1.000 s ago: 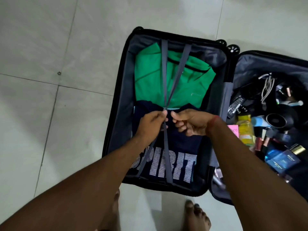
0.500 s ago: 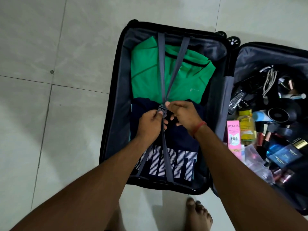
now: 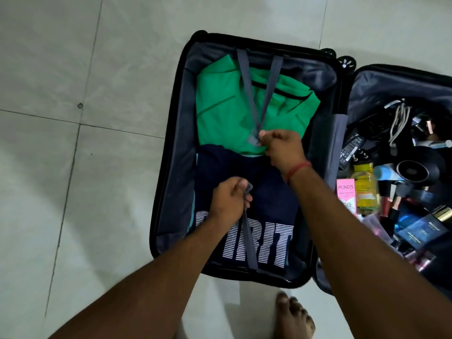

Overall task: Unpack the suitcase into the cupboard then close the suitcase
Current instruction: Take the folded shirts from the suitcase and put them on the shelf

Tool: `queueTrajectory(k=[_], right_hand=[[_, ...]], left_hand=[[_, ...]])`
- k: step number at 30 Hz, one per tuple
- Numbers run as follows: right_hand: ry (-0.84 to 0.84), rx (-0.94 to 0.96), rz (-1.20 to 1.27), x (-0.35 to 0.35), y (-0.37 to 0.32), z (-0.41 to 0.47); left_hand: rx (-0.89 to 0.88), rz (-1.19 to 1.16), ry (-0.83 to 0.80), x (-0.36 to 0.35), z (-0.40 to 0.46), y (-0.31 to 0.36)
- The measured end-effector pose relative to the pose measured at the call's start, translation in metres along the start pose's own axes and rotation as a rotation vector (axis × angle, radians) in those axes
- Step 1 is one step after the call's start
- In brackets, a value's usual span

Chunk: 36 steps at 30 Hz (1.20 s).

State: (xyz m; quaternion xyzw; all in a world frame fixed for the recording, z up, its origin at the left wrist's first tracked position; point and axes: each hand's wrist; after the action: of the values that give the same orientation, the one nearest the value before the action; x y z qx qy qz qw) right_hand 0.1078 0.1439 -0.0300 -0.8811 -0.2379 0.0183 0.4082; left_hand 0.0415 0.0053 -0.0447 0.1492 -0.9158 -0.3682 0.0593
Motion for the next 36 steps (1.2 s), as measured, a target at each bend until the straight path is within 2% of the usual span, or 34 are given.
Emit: queueTrajectory(k=[3,6,9,15,17,20,23,27,32,33,36], right_hand=[[0.087,0.075,-0.094,0.000,-0.016,0.025],[0.135,0.054,0.046,-0.005,-0.027,0.034],[0.169,-0.050,0.153,-0.010,-0.020,0.021],[0.159,-0.117,0.117,-0.011,0.033,-0.058],[0.204,-0.142,-0.002,-0.007,0.059,-0.082],[0.250,-0.185,-0.354,-0.001,0.091,-0.110],[0.308,-0.168,-0.507,-0.007,0.108,-0.129],[0.396,-0.217,-0.494,-0.016,0.113,-0.130],[0.414,-0.288,-0.339,-0.009,0.112,-0.112],[0.414,-0.300,-0.299,-0.007,0.111,-0.109],[0.378,-0.324,-0.155,0.000,0.112,-0.098]], left_hand=[[0.079,-0.018,-0.052,0.000,-0.019,-0.019],[0.097,0.004,-0.118,0.000,-0.028,-0.028],[0.045,0.034,-0.166,0.007,-0.032,-0.023],[-0.085,0.150,-0.161,0.034,-0.056,-0.022],[-0.138,0.190,-0.068,0.041,-0.072,-0.031],[-0.240,0.290,0.061,0.051,-0.093,-0.045],[-0.288,0.505,0.120,0.067,-0.105,-0.065],[-0.101,0.742,0.240,0.074,-0.104,-0.075],[-0.063,0.692,0.483,0.068,-0.076,-0.047],[-0.020,0.639,0.472,0.069,-0.066,-0.042],[0.198,0.401,0.275,0.067,-0.036,-0.029]])
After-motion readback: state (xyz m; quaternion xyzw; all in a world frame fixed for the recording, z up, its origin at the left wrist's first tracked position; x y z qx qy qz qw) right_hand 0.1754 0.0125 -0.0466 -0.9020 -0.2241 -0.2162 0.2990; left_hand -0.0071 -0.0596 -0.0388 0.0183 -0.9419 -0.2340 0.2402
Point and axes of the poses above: each hand's wrist, its own z-axis towards the middle knuckle, its own x-axis out of the back of the hand, y = z × x, and after that the axes turned 6 degrees about -y, right-handed
